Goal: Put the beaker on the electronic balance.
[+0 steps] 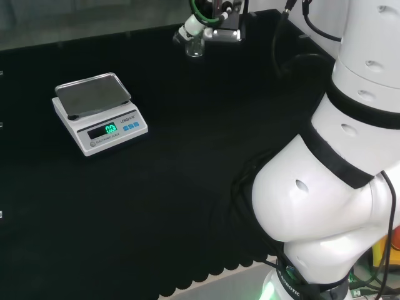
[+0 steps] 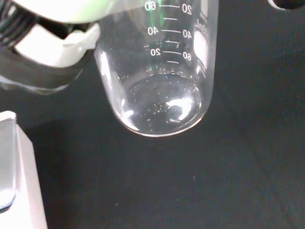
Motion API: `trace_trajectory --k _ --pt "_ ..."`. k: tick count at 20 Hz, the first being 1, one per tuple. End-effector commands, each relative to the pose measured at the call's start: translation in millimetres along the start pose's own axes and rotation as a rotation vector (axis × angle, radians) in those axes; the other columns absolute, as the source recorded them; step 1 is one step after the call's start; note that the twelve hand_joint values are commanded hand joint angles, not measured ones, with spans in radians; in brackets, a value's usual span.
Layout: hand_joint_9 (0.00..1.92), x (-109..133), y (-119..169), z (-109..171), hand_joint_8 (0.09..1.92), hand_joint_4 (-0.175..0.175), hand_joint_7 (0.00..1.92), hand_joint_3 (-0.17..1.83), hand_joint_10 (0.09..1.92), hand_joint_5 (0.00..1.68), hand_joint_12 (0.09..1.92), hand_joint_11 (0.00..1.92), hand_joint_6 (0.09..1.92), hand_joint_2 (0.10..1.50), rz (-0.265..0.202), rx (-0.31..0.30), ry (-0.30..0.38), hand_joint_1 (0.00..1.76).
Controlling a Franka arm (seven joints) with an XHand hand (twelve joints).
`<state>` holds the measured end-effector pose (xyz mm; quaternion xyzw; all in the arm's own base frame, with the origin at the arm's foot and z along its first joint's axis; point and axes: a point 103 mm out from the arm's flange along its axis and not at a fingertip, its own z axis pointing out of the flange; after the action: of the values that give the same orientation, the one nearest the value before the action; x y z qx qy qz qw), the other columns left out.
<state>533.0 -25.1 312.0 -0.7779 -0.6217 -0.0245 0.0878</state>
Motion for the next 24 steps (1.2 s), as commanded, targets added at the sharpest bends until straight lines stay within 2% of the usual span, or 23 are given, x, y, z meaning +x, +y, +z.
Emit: trace_trajectory --k 1,5,7,11,15,24 --pt "1.69 12 -9 0 0.41 0.175 1.75 0.83 0.33 1.41 1.1 1.01 0.51 0.51 0.012 -0.007 -0.003 1.17" --pt "1.69 12 -7 -2 0.41 0.175 1.75 0.83 0.33 1.41 1.1 1.01 0.51 0.51 0.006 0.003 -0.017 1.17" --pt "1.7 13 -7 -2 0.41 0.175 1.75 0.83 0.33 1.41 1.1 1.01 0.51 0.51 0.003 -0.001 0.007 1.17" --pt "1.7 29 -4 0 0.41 0.175 1.75 0.84 0.32 1.41 1.13 0.97 0.51 0.51 -0.001 0.0 0.009 1.17" --pt "1.7 58 -3 11 0.4 0.175 1.75 0.85 0.32 1.41 1.15 0.95 0.51 0.5 -0.031 -0.001 -0.001 1.17" --pt "1.7 142 8 48 0.4 0.175 1.75 0.85 0.32 1.41 1.16 0.96 0.51 0.5 -0.099 0.027 -0.035 1.17"
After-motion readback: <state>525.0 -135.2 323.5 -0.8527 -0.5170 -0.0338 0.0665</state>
